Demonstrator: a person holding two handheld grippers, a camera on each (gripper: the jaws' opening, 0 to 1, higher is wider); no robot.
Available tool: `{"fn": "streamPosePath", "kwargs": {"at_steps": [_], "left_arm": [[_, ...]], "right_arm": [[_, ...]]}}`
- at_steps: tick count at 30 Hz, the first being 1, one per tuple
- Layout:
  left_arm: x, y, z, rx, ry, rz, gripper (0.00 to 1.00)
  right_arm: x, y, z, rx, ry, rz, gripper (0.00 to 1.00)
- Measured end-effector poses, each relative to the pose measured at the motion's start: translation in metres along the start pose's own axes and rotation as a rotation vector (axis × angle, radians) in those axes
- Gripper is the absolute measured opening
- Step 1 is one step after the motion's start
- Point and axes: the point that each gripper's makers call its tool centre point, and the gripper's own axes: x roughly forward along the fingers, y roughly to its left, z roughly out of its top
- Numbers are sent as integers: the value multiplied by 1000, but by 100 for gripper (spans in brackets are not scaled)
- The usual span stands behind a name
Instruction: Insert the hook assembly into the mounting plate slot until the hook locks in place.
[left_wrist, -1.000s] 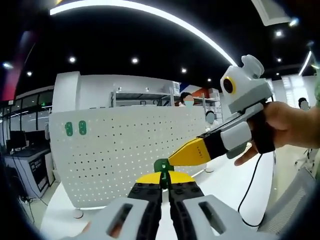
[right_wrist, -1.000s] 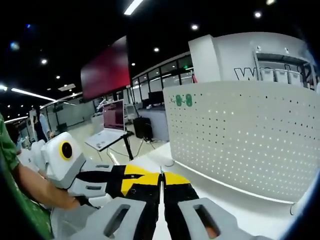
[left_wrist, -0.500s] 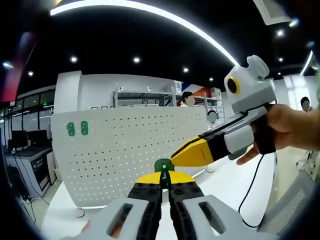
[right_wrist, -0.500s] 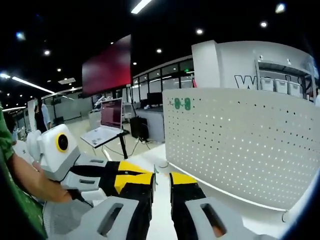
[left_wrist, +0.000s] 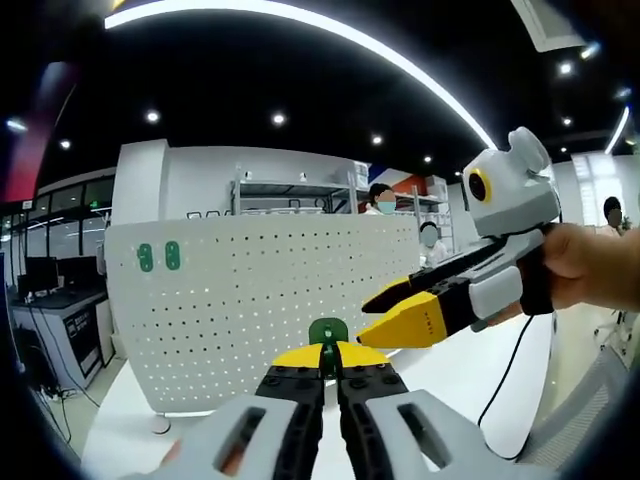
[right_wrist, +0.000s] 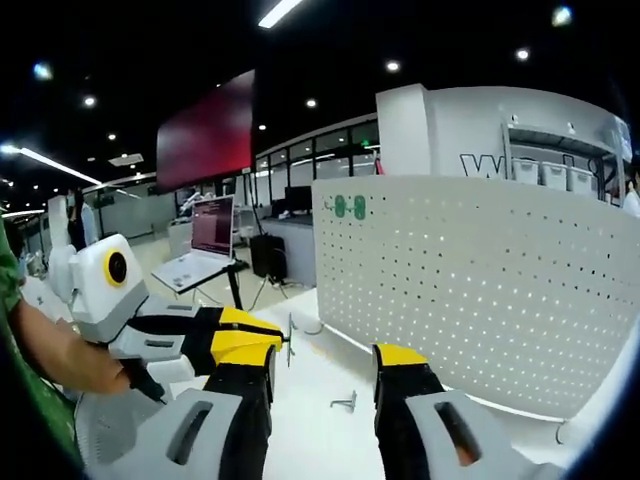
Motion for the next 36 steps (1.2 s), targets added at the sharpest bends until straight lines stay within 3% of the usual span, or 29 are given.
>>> {"fn": "streamPosePath", "kwargs": {"at_steps": [3,8,16,25,36], "left_arm": [[1,2,1,-7,0,5,3],[2,4,0,-13,9,15,3],[5,8,2,-19,15,25,3],[10,15,9,-17,18,42,3],[26,37,38,0,-6,104,3]], "right_arm": [[-1,-2,-2,5,1,2,50],[-1,-5,-7,32,9,13,71],[-10,-6,-6,20,-20,57,87],[-33,-22,2,11,-55,72,91],[-61,-45,7,23,-79,50,91]]}}
